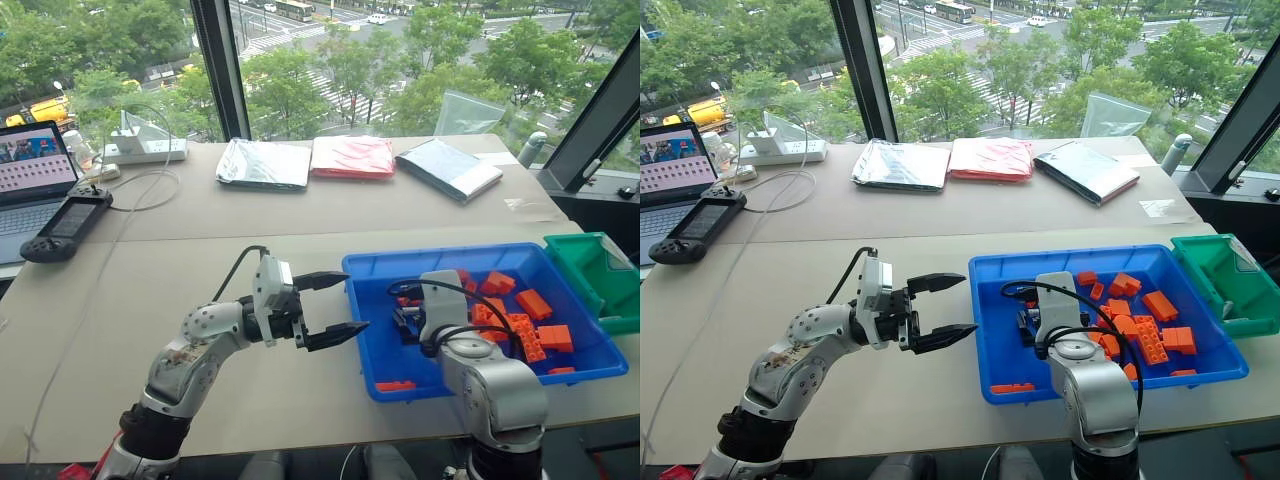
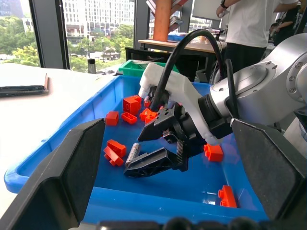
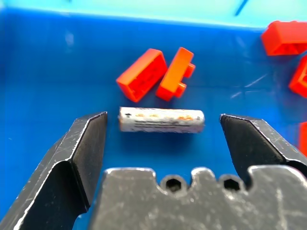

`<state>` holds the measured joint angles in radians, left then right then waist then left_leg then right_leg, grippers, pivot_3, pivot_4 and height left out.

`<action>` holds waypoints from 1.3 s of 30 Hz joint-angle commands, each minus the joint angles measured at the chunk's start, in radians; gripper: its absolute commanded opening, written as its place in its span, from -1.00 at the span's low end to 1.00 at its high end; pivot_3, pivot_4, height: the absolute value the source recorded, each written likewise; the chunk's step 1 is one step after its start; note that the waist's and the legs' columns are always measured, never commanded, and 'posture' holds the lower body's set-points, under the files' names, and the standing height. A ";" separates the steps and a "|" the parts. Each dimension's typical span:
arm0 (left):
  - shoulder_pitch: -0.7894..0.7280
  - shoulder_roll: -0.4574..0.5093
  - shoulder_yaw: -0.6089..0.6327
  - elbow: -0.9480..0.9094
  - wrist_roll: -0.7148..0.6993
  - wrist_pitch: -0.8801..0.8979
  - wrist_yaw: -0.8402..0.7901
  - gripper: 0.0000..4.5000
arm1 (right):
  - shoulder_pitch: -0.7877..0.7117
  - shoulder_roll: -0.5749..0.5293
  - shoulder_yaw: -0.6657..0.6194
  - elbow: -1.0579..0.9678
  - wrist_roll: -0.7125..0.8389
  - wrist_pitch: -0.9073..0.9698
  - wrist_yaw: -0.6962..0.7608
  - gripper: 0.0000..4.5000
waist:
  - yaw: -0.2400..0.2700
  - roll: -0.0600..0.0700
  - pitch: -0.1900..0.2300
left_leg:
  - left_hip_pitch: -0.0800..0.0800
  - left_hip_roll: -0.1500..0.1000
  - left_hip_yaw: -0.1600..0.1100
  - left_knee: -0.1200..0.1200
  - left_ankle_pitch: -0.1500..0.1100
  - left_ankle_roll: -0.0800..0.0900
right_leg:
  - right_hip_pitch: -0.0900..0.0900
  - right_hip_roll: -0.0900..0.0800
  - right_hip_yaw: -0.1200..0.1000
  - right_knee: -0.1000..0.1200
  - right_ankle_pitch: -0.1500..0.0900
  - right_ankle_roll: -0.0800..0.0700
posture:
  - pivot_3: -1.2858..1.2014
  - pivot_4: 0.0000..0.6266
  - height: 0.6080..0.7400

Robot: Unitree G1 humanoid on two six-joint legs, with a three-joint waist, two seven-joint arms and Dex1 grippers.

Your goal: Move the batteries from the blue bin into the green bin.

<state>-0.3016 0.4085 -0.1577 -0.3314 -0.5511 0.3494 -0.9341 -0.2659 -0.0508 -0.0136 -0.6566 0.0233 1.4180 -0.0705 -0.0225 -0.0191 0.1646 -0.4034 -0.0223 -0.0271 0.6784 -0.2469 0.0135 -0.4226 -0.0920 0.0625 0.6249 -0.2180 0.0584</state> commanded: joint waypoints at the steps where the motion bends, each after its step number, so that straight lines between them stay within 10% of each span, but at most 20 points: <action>1: -0.003 0.002 0.005 -0.025 0.001 -0.010 -0.001 1.00 | 0.016 -0.020 -0.020 0.005 -0.011 -0.032 0.004 0.92 | 0.003 0.000 0.000 | 0.000 0.000 0.000 0.000 0.000 0.000 | 0.000 0.000 0.000 0.000 0.000 0.000 | 0.03 -0.52 1.00; 7: -0.005 0.002 0.005 -0.024 0.002 -0.011 0.002 1.00 | 0.033 -0.026 -0.006 -0.007 0.001 -0.036 0.019 0.92 | 0.001 0.000 0.000 | 0.001 0.000 0.000 0.000 0.000 0.000 | 0.000 0.000 0.000 0.000 0.000 0.000 | 0.03 -0.52 1.00; 13: -0.007 0.001 0.004 -0.022 0.002 -0.010 0.001 1.00 | 0.033 -0.057 0.015 -0.056 0.015 -0.038 0.057 0.11 | 0.002 0.000 0.000 | 0.001 0.000 0.000 0.000 0.000 0.000 | 0.001 0.000 0.000 0.000 0.000 0.000 | 0.03 -0.52 1.00; 21: -0.012 -0.006 -0.001 -0.017 0.002 -0.009 0.003 1.00 | -0.119 -0.255 -0.387 -0.318 0.206 0.159 0.392 0.11 | 0.007 0.000 0.000 | 0.000 0.000 0.000 0.001 0.000 0.000 | 0.001 0.000 0.000 0.000 0.000 0.000 | 0.03 -0.52 1.00; 29: -0.011 -0.023 -0.008 -0.010 0.006 -0.014 0.011 1.00 | -0.167 -0.449 -0.472 0.067 -0.180 -0.210 -0.042 0.11 | 0.012 0.000 0.000 | 0.000 -0.001 0.003 0.000 0.000 0.000 | 0.001 0.000 0.000 0.000 0.000 0.000 | 0.03 -0.52 1.00; 39: -0.009 -0.042 -0.015 -0.014 0.019 -0.018 0.026 1.00 | -0.261 -0.410 -0.512 0.435 -0.205 -0.563 -0.205 0.11 | -0.015 0.000 0.000 | 0.001 0.000 0.005 -0.001 0.000 0.000 | 0.000 0.000 0.004 0.001 0.000 0.000 | 0.03 -0.52 1.00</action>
<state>-0.3046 0.3696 -0.1774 -0.3232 -0.5330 0.3477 -0.9119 -0.5052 -0.4379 -0.5009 -0.2340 -0.1747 0.9263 -0.2537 -0.0370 -0.0188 0.1645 -0.4024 -0.0223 -0.0222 0.6776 -0.2467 0.0138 -0.4223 -0.0917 0.0667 0.6258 -0.2184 0.0584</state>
